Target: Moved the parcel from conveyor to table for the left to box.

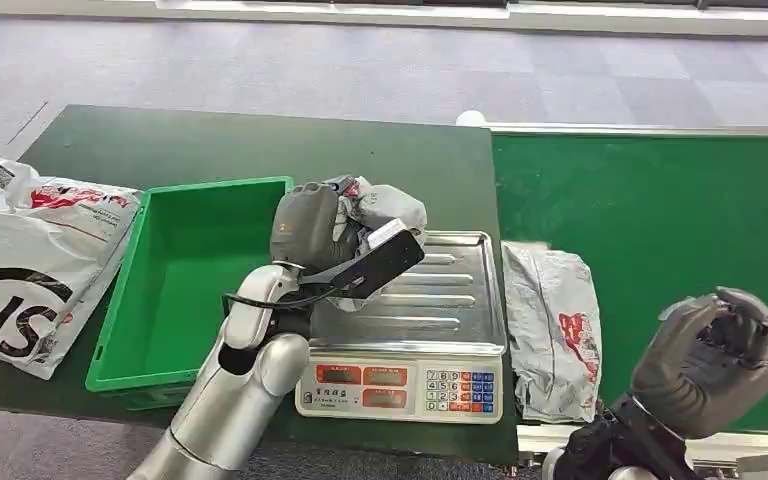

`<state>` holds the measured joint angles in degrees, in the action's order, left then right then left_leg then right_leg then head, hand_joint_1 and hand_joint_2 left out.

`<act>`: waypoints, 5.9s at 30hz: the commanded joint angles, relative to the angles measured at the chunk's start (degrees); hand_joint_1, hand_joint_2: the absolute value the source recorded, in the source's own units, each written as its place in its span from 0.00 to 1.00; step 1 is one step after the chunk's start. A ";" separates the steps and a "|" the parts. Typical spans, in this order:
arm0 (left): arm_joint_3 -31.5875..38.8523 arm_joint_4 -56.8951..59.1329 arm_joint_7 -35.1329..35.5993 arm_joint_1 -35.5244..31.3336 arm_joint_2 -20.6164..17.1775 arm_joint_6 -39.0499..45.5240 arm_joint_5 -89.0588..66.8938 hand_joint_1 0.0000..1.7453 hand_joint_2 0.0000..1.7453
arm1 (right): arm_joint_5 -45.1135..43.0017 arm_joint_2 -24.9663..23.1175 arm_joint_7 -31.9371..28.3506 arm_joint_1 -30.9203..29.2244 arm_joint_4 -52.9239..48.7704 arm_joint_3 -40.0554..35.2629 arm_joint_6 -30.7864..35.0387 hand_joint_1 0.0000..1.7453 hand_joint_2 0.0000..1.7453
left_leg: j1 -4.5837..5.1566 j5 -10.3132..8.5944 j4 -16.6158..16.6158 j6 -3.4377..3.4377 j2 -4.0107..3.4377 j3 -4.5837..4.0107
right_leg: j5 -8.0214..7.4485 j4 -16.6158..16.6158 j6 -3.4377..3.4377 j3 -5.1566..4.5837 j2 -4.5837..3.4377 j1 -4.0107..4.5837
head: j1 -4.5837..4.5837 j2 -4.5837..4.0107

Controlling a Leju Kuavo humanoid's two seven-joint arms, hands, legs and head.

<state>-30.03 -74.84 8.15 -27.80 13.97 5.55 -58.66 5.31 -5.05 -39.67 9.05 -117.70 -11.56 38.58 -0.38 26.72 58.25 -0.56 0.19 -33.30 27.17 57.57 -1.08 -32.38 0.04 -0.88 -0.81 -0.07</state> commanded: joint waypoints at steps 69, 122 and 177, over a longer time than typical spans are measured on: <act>1.65 1.29 -0.08 -1.53 -1.17 -0.38 -0.14 1.00 1.00 | -0.18 0.89 0.01 -0.91 0.64 1.95 0.05 0.00 1.00 | -0.01 -0.03 -0.07 0.01 -0.06 0.04 | -0.05 -0.08 0.07 0.03 -0.04 0.03 | 0.00 0.00; 1.65 1.29 -0.08 -1.53 -1.17 -0.38 -0.14 1.00 1.00 | -0.18 0.89 0.01 -0.91 0.64 1.95 0.05 0.00 1.00 | -0.01 -0.02 -0.04 0.01 -0.05 0.03 | -0.03 -0.05 0.04 0.02 -0.04 0.01 | 0.00 0.00; 37.70 -13.22 -27.12 20.99 -27.14 -27.02 24.39 0.00 1.00 | -17.37 -14.95 17.96 6.13 -2.25 49.34 -61.37 0.00 0.00 | 0.06 0.47 -0.42 -0.67 -0.94 0.94 | 0.49 0.27 0.81 0.07 -0.80 0.11 | -0.22 0.00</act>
<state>-0.23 -79.10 -20.15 -13.84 -8.92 -37.87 -0.23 -14.80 -10.78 -23.08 16.98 -119.67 16.35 -26.67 -0.34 27.13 57.87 -1.12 -0.90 -32.41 27.63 57.86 -0.40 -32.36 -0.96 -0.80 -1.03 -0.07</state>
